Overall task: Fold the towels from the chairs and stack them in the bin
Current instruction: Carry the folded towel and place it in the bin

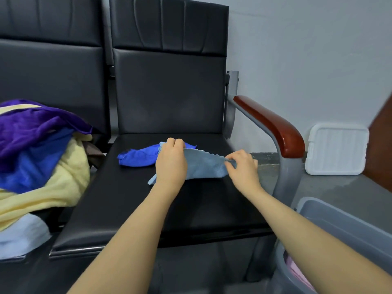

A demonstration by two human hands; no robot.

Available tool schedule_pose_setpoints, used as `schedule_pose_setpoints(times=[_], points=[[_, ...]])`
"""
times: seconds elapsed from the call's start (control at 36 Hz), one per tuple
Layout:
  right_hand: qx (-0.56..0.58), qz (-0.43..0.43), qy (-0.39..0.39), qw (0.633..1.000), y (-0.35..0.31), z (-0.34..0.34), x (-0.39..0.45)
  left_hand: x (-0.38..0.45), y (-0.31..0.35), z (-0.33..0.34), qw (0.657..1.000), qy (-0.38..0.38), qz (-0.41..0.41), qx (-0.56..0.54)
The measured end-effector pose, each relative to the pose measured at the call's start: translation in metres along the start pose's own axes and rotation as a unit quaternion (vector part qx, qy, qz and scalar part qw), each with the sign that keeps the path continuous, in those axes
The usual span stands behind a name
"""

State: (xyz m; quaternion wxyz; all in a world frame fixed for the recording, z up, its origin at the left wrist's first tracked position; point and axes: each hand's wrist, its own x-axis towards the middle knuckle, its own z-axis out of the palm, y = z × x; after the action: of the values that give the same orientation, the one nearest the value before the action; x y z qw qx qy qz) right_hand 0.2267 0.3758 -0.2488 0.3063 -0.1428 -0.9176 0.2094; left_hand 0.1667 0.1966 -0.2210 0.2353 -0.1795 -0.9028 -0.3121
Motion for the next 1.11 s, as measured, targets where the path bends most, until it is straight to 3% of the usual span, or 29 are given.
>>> schedule_pose_setpoints(times=[0.11, 0.22, 0.31, 0.39, 0.56, 0.97, 1.11], points=[[0.007, 0.018, 0.011, 1.000, -0.003, -0.009, 0.005, 0.000, -0.007, -0.004, 1.000, 0.025, 0.004, -0.001], [0.149, 0.091, 0.050, 0.983, -0.017, -0.017, 0.008, 0.002, -0.010, -0.014, 0.999, 0.052, -0.006, -0.001], [0.220, 0.133, 0.072, 0.964, -0.030, -0.025, 0.011, 0.001, -0.007, -0.022, 0.998, 0.030, -0.046, -0.022], [0.211, 0.129, 0.089, 0.965, -0.035, -0.029, 0.017, 0.000, -0.003, -0.027, 0.995, 0.005, -0.083, -0.063], [0.262, 0.182, 0.074, 0.945, -0.039, -0.028, 0.027, 0.003, 0.003, -0.024, 0.987, -0.007, -0.083, -0.137], [0.317, 0.066, 0.137, 0.936, -0.047, -0.055, 0.060, 0.048, 0.014, -0.028, 0.977, 0.036, 0.013, -0.211], [0.322, 0.075, 0.135, 0.934, -0.041, -0.055, 0.043, 0.033, 0.008, -0.020, 0.992, 0.060, 0.009, -0.109]])
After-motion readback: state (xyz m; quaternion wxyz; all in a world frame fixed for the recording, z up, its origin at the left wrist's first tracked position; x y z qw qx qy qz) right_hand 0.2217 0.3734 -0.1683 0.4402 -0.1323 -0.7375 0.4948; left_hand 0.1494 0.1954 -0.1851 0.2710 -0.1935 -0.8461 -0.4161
